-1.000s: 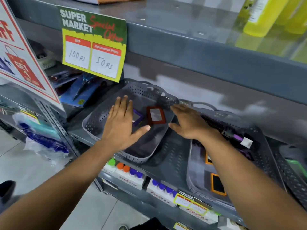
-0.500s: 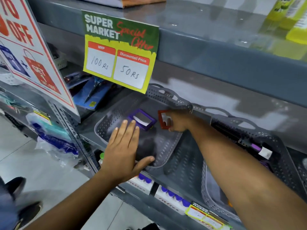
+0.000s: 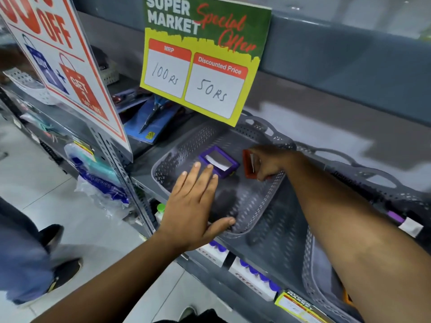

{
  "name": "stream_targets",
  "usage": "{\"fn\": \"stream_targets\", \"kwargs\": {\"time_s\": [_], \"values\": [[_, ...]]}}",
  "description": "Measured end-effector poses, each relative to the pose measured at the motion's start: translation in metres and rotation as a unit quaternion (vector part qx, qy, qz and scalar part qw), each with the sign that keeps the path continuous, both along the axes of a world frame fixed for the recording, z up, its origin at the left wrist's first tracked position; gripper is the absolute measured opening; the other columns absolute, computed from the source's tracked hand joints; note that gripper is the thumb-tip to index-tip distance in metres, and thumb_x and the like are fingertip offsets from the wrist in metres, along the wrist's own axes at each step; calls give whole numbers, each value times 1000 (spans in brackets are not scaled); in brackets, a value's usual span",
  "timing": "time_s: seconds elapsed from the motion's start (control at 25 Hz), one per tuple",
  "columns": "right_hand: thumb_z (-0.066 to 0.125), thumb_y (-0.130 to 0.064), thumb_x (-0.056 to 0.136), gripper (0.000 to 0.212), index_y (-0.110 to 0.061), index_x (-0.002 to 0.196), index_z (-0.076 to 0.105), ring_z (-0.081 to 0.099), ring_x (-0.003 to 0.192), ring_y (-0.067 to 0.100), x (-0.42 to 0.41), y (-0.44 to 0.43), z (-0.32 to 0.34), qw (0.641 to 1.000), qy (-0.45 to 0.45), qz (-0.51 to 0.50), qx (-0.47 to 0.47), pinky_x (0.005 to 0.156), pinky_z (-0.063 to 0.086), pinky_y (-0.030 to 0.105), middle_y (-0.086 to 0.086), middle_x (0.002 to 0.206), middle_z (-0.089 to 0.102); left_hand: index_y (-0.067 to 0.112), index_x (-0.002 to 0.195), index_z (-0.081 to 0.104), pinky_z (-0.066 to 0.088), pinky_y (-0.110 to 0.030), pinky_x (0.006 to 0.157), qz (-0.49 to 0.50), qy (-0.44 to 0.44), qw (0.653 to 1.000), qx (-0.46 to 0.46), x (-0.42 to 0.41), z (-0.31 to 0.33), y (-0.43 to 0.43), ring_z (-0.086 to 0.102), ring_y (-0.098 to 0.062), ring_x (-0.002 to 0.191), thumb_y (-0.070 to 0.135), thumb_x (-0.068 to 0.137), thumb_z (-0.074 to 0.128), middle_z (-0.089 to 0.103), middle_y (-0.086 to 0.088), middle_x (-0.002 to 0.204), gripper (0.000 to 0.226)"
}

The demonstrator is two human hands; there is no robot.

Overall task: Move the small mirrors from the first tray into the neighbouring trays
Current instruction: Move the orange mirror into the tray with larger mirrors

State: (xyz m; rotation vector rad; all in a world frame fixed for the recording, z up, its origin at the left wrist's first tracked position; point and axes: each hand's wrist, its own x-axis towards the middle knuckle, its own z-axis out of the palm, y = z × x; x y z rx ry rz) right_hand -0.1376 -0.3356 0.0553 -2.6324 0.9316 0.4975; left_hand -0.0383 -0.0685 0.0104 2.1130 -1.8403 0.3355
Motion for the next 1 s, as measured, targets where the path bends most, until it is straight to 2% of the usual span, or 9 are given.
{"fn": "stream_targets", "kwargs": {"time_s": [0.12, 0.28, 0.48, 0.6, 0.76, 0.92, 1.0], "values": [[81, -12, 54, 66, -17, 109, 46, 71, 70, 24, -5, 2, 0, 1000, -12, -9, 8, 62, 61, 46, 9, 87, 68, 3, 144, 43, 8, -46, 120, 0, 0, 1000, 5, -1, 0, 0, 15, -33, 150, 74, 90, 28, 34, -18, 156, 90], [79, -24, 48, 62, -23, 103, 51, 66, 76, 18, -14, 7, 14, 996, -74, -5, -57, 65, 60, 39, 0, 87, 67, 4, 144, 42, 10, -45, 120, 1, -7, 1000, 10, 0, 1, 0, 17, -33, 149, 74, 90, 28, 37, -18, 155, 89], [79, -42, 42, 91, -27, 125, 43, 60, 93, 25, -46, 8, 48, 983, -141, -28, -112, 78, 54, 41, 5, 107, 59, 1, 144, 41, 15, -50, 118, -3, -30, 999, 21, -3, 4, 1, 19, -36, 148, 73, 91, 26, 37, -21, 154, 91], [77, -53, 43, 115, -24, 143, 28, 55, 111, 30, -79, 9, 60, 981, -123, -49, -141, 90, 50, 42, 9, 127, 53, 0, 145, 39, 11, -49, 119, -1, -23, 1000, 20, -11, 9, 0, 14, -36, 149, 73, 91, 24, 33, -21, 156, 91], [80, -48, 44, 124, -25, 149, 18, 54, 114, 30, -137, 16, 67, 981, -81, -85, -157, 92, 48, 38, 8, 132, 51, 1, 146, 37, 5, -44, 119, -53, -15, 998, 13, -52, 10, -6, 11, -36, 150, 74, 91, 23, 29, -20, 158, 93], [82, -44, 47, 122, -21, 150, 20, 50, 122, 33, -200, 30, 74, 974, -70, -97, -193, 98, 46, 41, 14, 139, 47, 0, 147, 35, 6, -44, 120, -122, -34, 992, 16, -95, -3, -10, 9, -35, 151, 74, 91, 29, 24, -19, 160, 92], [85, -37, 52, 116, -14, 149, 25, 48, 124, 34, -234, 39, 77, 972, -74, -121, -189, 101, 41, 33, 17, 139, 47, 0, 148, 32, 10, -45, 120, -152, -36, 987, 30, -113, -14, -10, 8, -33, 151, 73, 91, 31, 21, -18, 161, 93]]}}
